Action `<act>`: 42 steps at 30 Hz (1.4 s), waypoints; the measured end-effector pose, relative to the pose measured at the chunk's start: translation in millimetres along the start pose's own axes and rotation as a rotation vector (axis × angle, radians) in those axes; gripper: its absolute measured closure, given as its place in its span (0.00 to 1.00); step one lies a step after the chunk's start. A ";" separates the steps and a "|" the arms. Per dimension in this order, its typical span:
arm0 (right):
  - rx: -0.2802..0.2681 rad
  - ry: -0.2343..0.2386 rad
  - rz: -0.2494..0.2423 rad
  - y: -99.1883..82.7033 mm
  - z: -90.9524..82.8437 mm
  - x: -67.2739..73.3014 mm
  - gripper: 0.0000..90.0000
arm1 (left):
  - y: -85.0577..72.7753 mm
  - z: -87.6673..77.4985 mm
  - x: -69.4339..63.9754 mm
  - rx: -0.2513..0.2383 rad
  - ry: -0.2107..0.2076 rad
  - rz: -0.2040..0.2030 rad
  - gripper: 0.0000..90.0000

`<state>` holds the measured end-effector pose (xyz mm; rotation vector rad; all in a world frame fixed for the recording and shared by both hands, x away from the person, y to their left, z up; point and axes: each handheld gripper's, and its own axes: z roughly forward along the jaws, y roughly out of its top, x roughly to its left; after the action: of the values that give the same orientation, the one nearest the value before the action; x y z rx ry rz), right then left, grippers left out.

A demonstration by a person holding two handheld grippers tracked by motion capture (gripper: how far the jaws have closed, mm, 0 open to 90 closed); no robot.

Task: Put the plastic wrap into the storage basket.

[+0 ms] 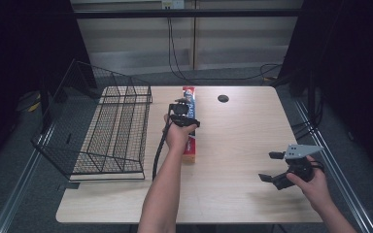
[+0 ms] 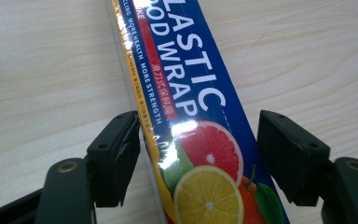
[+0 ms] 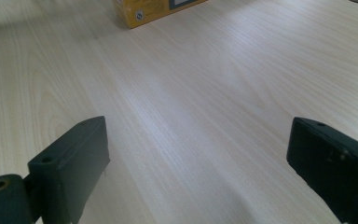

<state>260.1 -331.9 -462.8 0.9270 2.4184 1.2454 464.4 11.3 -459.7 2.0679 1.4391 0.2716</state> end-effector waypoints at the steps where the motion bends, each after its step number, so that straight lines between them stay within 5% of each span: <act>1: -0.003 -0.001 0.004 -0.1 -0.3 0.2 0.06 | 0.1 -0.9 -0.4 0.004 -0.003 -0.020 0.36; 13: -0.002 0.004 0.000 1.0 1.0 0.5 0.06 | -4.7 -11.8 -3.1 0.058 0.033 -0.027 0.42; 26: -0.002 0.000 0.002 0.8 0.5 -0.9 0.06 | 2.1 6.1 -1.1 0.068 0.043 -0.006 0.38; 30: -0.001 0.002 -0.002 0.2 0.5 -1.6 0.06 | 6.6 5.8 -1.5 0.104 0.047 -0.032 0.43; 31: 0.000 0.002 -0.004 0.2 0.9 -1.4 0.06 | 10.0 3.0 -3.4 0.149 0.074 -0.015 0.44; 33: 0.000 0.001 -0.005 0.4 0.9 -1.2 0.06 | 11.2 1.7 -4.4 0.166 0.086 0.002 0.46; 35: -0.003 0.002 -0.002 0.9 0.5 -0.7 0.06 | 12.7 -2.9 -3.3 0.212 0.073 -0.002 0.47; 42: -0.004 0.002 -0.003 0.7 0.5 -1.0 0.06 | 15.4 -14.1 -3.8 0.258 0.058 -0.009 0.49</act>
<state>261.4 -331.9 -462.7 0.9212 2.4177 1.2499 468.2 9.3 -439.0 2.2729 1.5887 0.1495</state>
